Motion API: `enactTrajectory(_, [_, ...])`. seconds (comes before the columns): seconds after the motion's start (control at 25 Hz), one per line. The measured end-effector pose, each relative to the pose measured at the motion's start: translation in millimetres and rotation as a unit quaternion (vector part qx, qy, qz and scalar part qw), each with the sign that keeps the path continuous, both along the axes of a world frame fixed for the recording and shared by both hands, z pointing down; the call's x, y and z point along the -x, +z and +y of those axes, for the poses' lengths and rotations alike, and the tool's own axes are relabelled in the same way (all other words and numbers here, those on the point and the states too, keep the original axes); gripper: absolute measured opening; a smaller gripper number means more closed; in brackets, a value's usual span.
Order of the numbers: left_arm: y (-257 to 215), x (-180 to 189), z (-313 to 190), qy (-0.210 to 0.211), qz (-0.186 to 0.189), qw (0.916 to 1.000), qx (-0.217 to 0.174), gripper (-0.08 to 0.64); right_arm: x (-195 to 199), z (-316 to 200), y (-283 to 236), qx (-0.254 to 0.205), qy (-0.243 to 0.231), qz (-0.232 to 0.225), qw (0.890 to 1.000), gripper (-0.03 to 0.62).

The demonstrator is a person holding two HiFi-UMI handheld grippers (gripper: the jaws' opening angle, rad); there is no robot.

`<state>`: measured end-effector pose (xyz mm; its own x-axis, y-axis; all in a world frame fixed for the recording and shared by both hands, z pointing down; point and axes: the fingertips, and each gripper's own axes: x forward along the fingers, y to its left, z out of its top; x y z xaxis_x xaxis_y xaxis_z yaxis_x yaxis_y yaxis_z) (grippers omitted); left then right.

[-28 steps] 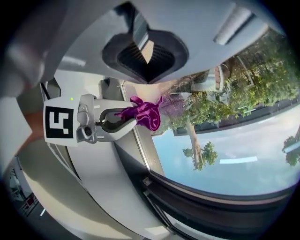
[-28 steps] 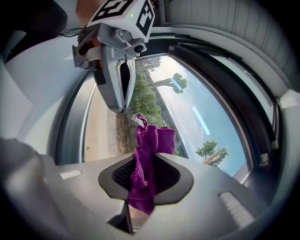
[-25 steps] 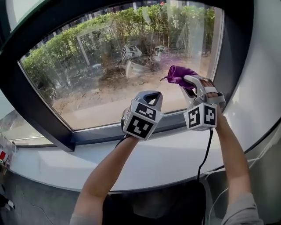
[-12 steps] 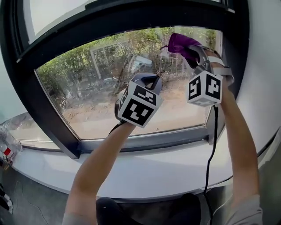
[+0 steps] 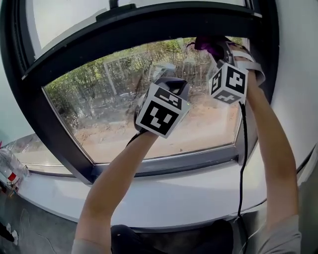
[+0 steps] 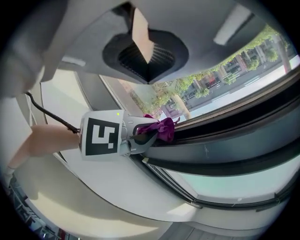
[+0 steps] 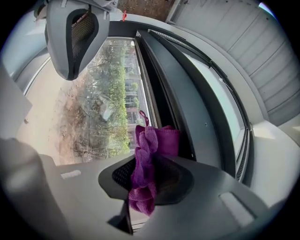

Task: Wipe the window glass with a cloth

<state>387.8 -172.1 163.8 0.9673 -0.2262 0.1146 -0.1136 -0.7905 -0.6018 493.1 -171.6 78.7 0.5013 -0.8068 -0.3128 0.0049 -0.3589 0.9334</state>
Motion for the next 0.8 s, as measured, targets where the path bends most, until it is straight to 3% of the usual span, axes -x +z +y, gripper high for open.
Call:
enactTrajectory(0.28, [48,-15,-7,0.017,-0.017,0.9995,0.022,0.000,1,-7,44,0.036,-0.004,-0.011,0.999,0.098])
enactTrajectory(0.8, [166,-24,-4,0.013,-0.076,0.9932,0.087,0.000,0,0,211,0.086,-0.032,-0.052,0.994,0.098])
